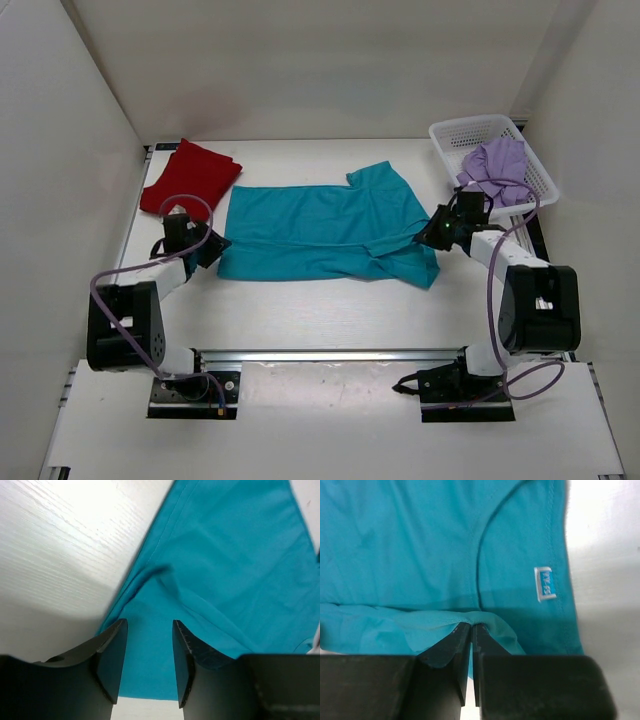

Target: Fold and stack the t-shirts

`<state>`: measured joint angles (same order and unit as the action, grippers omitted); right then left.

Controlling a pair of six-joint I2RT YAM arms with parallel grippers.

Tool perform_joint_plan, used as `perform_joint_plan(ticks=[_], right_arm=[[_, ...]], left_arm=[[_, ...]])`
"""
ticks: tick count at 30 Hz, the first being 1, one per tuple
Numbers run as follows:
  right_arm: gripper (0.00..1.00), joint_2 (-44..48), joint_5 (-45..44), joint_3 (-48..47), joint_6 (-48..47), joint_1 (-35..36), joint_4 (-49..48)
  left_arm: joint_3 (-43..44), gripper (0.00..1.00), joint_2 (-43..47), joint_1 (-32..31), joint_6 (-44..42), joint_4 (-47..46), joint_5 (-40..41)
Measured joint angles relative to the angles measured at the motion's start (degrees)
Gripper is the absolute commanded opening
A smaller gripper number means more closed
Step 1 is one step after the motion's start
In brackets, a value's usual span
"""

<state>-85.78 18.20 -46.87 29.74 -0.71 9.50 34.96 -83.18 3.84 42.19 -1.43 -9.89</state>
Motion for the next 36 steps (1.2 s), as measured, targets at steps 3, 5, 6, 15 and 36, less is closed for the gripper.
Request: perform_joint_plan(ticks=[3,5,6,15,36], right_arm=[[0.08,-1.36,-0.07,-3.41,-0.09,-0.07,0.55],[0.21,-1.68,-0.17,-6.40,-0.37,0.00,0.50],[0.34,-1.53,-0.15,-7.45,-0.42,0.00,-0.07],[0.00,17.66,-0.22,11.06,1.29,-0.02,-5.33],[0.29,21.64,-2.80,25.88,0.02,-5.14,-5.31]], left_arm=[[0.00,0.54,4.52,0.61,0.04,0.87,0.50],[0.00,0.55,9.20,1.40,0.00,1.22,0.39],[-0.02,0.52,11.74,1.79,0.00,1.25,0.13],[-16.39,0.43,27.23,3.54,1.18,1.77,-3.15],[-19.43,0.32,16.48,1.90,3.39,-4.44,-3.04]])
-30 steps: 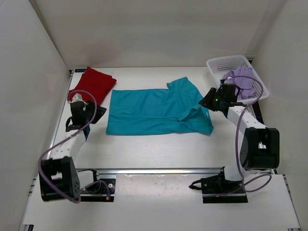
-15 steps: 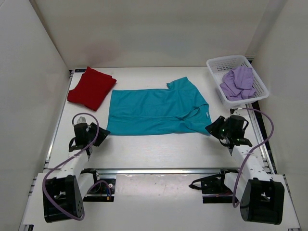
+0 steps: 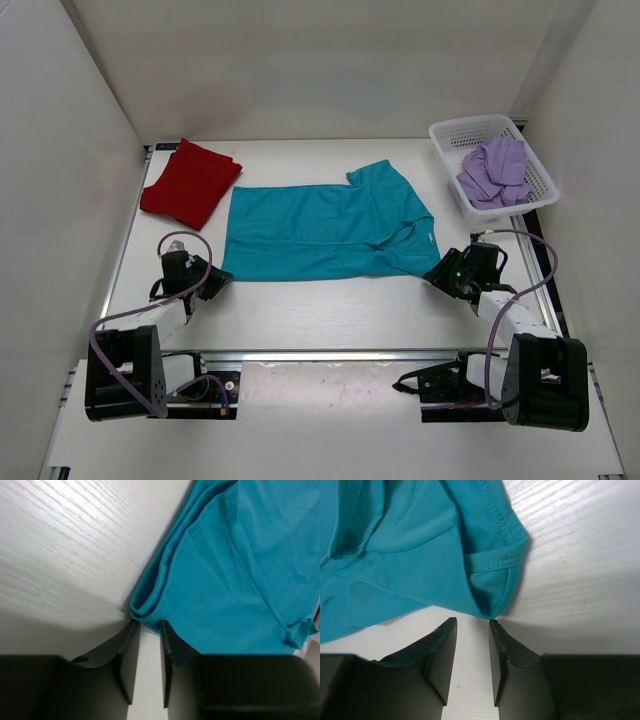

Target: Fold and stack the t-shirts

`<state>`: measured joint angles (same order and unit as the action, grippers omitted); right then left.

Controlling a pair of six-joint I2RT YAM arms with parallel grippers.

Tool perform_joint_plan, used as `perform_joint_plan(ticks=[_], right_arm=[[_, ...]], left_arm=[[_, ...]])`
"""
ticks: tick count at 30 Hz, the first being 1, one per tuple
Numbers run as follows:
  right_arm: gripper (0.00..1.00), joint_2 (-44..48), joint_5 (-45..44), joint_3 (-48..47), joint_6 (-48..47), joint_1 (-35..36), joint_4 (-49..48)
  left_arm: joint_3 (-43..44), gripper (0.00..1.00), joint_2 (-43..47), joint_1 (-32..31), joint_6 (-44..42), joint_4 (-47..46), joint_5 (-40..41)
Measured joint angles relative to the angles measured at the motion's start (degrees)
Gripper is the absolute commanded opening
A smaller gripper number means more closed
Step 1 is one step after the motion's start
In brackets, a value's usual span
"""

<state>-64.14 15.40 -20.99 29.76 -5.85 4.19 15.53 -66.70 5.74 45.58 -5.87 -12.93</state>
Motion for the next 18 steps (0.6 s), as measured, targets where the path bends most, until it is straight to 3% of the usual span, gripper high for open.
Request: perform_joint_plan(ticks=[6,8,14,18], right_arm=[[0.30,-3.21,-0.24,-0.94,-0.04,-1.86,-1.51],[0.22,-5.03,-0.09,-1.97,-0.04,-2.14,-2.14],[0.03,-6.43,-0.57,-3.74,-0.04,-1.99,-3.41],[0.00,-6.43,-1.18,-5.25,-0.02,-2.19,-3.85]], left_arm=[[1.46,0.06,-4.59,-1.49,1.20,-2.34,0.61],[2.12,0.00,-5.33,-1.84,1.27,-2.36,0.96],[2.75,0.00,-5.51,-1.88,1.20,-1.95,2.89],[3.54,0.00,-5.79,-1.20,1.05,-1.84,3.39]])
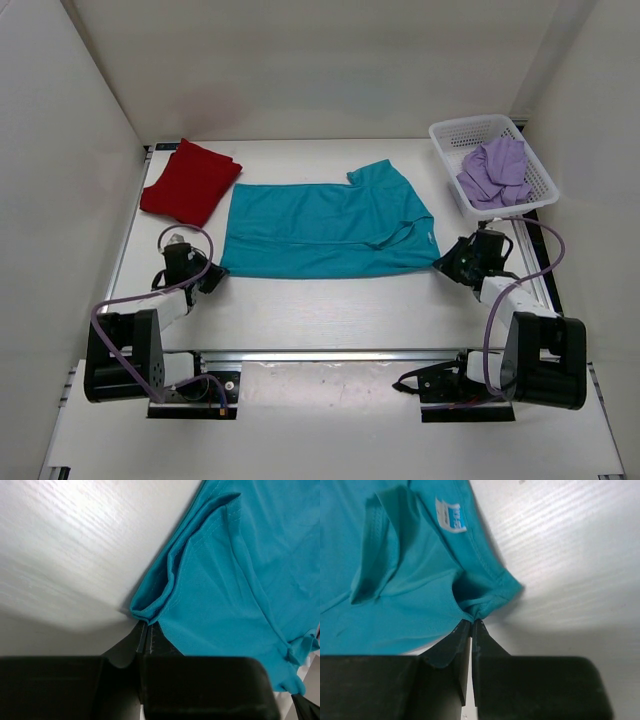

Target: Fold and stack the t-shirts

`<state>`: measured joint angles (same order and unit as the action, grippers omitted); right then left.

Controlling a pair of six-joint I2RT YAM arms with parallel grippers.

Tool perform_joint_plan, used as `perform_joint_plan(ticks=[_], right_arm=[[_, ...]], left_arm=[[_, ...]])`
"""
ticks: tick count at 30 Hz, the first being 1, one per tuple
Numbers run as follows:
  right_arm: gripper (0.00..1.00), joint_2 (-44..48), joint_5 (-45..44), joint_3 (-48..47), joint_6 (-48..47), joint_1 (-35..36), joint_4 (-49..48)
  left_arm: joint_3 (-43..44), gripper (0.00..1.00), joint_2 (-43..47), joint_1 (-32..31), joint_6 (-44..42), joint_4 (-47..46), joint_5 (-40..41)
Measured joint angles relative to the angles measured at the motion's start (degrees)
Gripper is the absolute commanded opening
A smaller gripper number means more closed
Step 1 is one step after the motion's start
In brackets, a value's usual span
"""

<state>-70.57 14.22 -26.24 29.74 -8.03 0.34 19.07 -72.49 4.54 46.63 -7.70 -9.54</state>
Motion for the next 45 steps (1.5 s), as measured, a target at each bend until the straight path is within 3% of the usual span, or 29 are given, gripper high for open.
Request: perform_joint_plan(ticks=[8,17,22,28,31,33,34,40,42,45], right_arm=[[0.01,-7.04,1.42,-4.81,0.00,-1.05,-1.77],[0.00,-7.67,3.93,-0.96,0.83,-2.99,-3.10],[0.00,2.97,4.42,5.66,1.25,-3.41,-0.20],[0.00,22.77,1.42,9.03,2.93,0.59,9.33],[0.03,28.02,0.87,9.11,4.63,3.41,12.13],[0.21,30.73,2.01,9.46,5.20,2.43,14.58],[0.23,31.87,2.14,9.75,5.44,1.29,15.65],[0.28,35.17,1.73,9.51,5.46,0.52,20.90],[0.23,34.97,1.86,8.52,5.18,0.90,21.97],[0.01,32.41,1.99,5.84,4.70,3.69,21.05]], left_arm=[[3.04,0.00,-1.66,1.90,-0.39,0.00,0.13],[2.36,0.00,1.95,1.57,-3.17,3.72,0.59],[-1.33,0.00,6.54,5.22,-5.01,7.74,-0.59],[-2.54,0.00,16.92,7.56,-8.46,18.08,-1.62],[-3.28,0.27,23.17,7.74,-9.75,21.64,-1.62],[-3.48,0.36,25.46,7.91,-10.08,23.74,-1.79],[-3.45,0.44,25.79,8.15,-10.29,24.28,-1.97],[-1.22,0.65,25.16,9.64,-10.71,28.46,-2.23],[0.07,0.65,25.20,9.49,-11.06,28.72,-2.25],[1.97,0.45,25.20,7.08,-12.35,27.80,-2.40]])
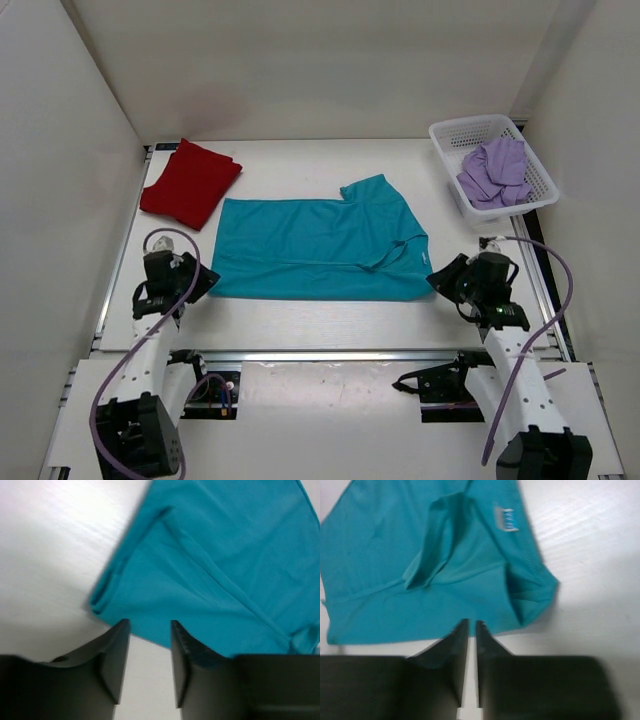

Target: Fold and stack the t-shirts

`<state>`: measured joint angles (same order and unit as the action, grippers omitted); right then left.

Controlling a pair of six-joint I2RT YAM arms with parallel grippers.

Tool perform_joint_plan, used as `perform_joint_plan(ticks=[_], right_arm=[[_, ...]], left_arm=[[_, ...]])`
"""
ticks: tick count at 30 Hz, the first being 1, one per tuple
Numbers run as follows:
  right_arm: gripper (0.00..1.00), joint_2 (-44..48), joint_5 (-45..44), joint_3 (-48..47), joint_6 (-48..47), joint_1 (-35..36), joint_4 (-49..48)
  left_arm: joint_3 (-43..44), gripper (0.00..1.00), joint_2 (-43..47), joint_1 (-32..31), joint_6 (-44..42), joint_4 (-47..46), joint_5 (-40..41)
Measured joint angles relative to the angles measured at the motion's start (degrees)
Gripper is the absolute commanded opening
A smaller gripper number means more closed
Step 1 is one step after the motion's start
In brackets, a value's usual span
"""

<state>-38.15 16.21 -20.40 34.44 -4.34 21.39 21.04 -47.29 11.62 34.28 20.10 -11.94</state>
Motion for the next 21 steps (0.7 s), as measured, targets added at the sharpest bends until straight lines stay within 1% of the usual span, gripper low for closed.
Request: perform_joint_plan(ticks=[2,3,7,10,11,12,16,18,21], right_arm=[[0.00,-3.74,-0.11,-2.21,-0.20,3.41,-1.33],[0.00,-6.51,-0.28,-3.82,-0.35,5.40,-2.23],[0.00,-19.15,-1.29,-9.42,-1.70,12.15,-6.49],[0.00,-26.01,-2.16,-11.37,-2.58,14.58,-9.44],[0.00,-27.41,-2.23,-11.50,-2.82,14.58,-10.40],[0.00,-28.94,-2.23,-11.50,-3.04,13.77,-11.30],[0.00,-34.58,-2.19,-11.98,-4.15,11.28,-13.81],[0.00,-38.49,-1.75,-13.18,-4.79,11.30,-14.71],[0.00,-43.17,-0.94,-14.99,-5.62,12.50,-15.96]], left_arm=[[1.73,0.41,-0.22,-5.38,-0.87,-0.63,1.18],[2.75,0.39,-0.39,-9.01,-1.05,-1.29,1.81],[5.35,0.36,-1.05,-25.33,-0.26,-5.40,6.45],[5.40,0.34,-3.48,-36.20,1.55,-9.64,8.37],[5.49,0.33,-5.22,-38.73,1.97,-10.99,8.46],[5.73,0.32,-7.41,-40.94,2.38,-12.24,8.74],[7.65,0.32,-17.94,-47.28,3.52,-17.97,9.44],[9.35,0.32,-23.08,-49.70,3.91,-20.52,9.42],[12.13,0.32,-29.40,-51.67,4.22,-24.26,8.61]])
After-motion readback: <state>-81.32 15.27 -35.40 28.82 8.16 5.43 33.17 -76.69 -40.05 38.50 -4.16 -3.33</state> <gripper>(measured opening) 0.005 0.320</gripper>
